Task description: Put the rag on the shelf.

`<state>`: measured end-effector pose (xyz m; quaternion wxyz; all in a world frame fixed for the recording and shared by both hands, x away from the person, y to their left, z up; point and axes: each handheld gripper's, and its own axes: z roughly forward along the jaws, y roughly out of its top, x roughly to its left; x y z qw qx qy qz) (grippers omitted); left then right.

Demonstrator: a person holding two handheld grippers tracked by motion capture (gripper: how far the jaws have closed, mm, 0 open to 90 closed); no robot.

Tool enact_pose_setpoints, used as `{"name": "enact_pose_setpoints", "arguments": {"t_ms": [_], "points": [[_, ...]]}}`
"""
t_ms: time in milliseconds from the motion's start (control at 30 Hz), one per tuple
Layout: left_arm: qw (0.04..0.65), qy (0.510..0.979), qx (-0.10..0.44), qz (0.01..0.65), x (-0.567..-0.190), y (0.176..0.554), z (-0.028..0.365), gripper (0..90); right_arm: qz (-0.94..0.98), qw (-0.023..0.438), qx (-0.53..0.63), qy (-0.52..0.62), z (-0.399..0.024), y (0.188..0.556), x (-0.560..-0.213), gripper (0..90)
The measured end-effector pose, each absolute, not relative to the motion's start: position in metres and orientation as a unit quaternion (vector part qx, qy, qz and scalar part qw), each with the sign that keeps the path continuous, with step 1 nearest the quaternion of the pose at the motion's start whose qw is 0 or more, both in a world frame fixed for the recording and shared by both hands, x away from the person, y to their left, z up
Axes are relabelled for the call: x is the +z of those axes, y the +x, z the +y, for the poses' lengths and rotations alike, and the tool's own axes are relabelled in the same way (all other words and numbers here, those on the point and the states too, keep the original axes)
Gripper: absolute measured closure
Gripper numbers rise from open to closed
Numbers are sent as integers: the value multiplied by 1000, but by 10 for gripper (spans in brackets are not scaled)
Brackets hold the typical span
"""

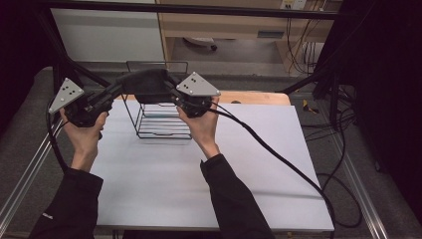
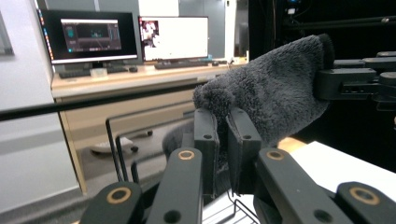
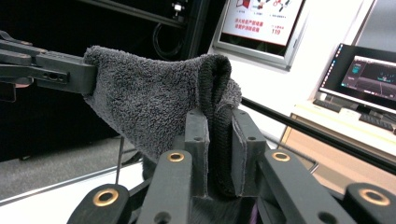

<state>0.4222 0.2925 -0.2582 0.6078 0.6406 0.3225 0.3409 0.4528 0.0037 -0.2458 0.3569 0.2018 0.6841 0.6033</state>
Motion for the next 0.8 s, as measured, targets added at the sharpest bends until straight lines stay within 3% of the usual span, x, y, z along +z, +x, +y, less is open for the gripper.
{"name": "enact_pose_setpoints", "arguments": {"t_ms": [300, 633, 800], "points": [[591, 656, 327, 336, -264, 425, 291, 820, 706, 320, 589, 228, 0, 456, -255, 766], [555, 688, 289, 368, -273, 422, 296, 746, 735, 280, 557, 266, -6, 445, -258, 620], [535, 705, 283, 371, -280, 421, 296, 715, 747, 264, 542, 280, -7, 440, -269, 588]]}}
